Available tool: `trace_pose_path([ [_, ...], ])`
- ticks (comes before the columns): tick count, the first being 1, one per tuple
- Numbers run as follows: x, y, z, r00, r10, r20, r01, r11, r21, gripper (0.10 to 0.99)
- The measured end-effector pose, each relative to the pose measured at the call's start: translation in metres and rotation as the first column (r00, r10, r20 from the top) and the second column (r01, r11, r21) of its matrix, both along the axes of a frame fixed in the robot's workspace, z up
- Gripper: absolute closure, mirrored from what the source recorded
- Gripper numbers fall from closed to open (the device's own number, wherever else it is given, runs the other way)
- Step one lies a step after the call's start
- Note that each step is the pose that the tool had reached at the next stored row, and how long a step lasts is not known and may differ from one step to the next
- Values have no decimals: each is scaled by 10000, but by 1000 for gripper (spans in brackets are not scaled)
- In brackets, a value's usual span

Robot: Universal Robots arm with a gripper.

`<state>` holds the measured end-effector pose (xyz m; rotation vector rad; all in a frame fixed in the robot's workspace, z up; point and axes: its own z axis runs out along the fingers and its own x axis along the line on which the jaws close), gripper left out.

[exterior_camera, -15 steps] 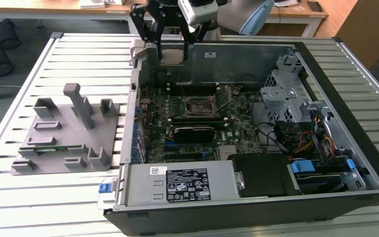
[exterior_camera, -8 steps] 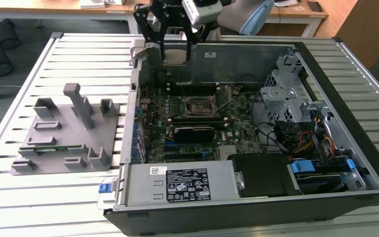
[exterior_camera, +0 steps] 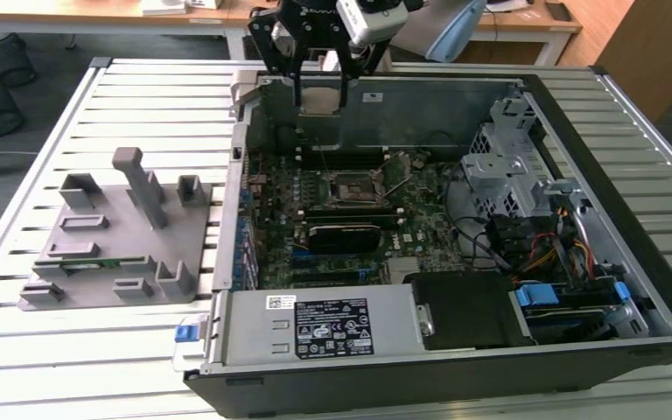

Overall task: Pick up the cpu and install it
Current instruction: 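Pick up the cpu and move it towards the insertion slot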

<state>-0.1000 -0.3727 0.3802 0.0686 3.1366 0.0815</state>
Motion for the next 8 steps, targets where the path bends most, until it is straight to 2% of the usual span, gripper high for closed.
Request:
trace_pose_path([
  [8,136,0,-3,10000,0,0,0,10000,1,549],
])
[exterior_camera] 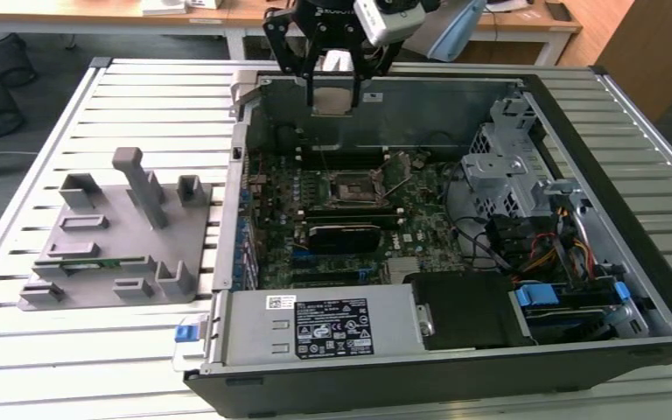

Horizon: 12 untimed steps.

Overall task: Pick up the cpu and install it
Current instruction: 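Pick up the cpu and move it towards the insertion slot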

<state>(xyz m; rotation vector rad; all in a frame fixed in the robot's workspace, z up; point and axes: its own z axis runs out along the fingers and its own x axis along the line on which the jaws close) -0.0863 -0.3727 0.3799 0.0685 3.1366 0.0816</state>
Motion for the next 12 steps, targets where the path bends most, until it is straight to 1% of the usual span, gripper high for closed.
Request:
trace_pose_path([
  [2,44,0,-1,10000,-1,0,1,10000,0,549],
  [5,85,0,-4,10000,1,1,-1,10000,0,549],
  [12,135,0,-9,10000,0,-1,0,10000,-2,549],
])
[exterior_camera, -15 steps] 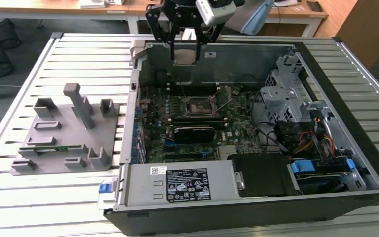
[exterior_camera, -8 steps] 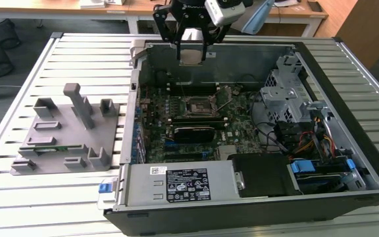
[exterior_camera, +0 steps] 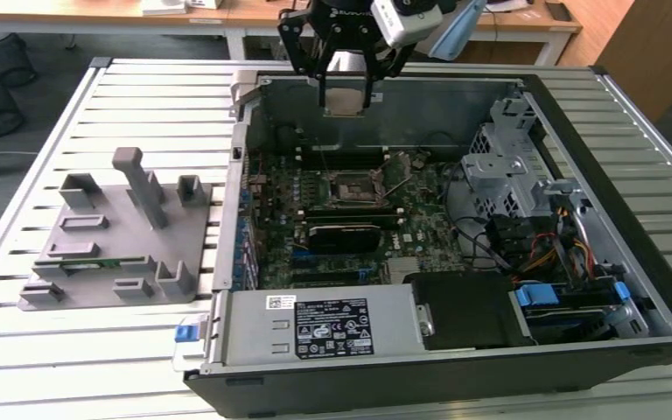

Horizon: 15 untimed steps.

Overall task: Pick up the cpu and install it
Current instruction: 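Pick up the cpu and move it towards the insertion slot, then place the cpu into insertion slot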

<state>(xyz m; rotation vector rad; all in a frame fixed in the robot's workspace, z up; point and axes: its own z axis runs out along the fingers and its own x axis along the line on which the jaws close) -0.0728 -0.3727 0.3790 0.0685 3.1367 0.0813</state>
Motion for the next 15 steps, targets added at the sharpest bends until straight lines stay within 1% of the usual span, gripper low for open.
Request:
trace_pose_path([
  [2,25,0,-1,10000,-1,1,1,10000,1,549],
  [6,46,-1,-1,10000,-2,1,2,10000,1,549],
  [15,54,0,-2,10000,-20,1,20,10000,1,549],
])
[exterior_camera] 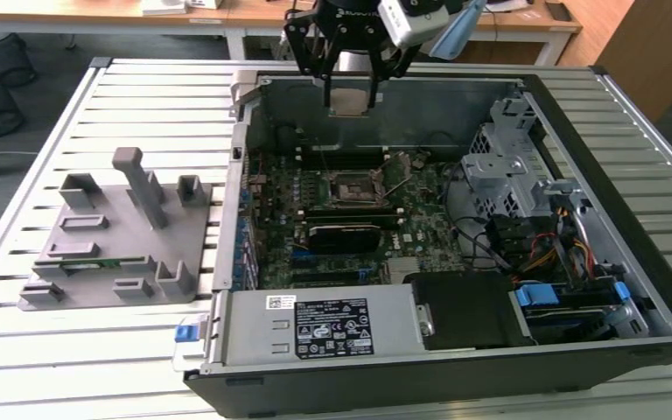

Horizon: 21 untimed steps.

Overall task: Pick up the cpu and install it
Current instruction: 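Place the cpu into insertion slot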

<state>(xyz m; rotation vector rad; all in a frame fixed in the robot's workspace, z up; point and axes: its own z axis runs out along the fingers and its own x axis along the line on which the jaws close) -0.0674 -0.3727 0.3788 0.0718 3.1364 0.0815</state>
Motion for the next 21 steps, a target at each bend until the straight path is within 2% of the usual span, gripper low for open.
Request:
trace_pose_path([
  [6,1,2,-7,9986,-536,0,536,9986,-1,549],
  [10,1,3,-16,9930,-1182,0,1182,9930,-1,549],
  [15,1,4,-30,9805,-1966,0,1966,9805,-1,549],
  [21,0,5,-44,9592,-2827,1,2827,9592,1,549],
])
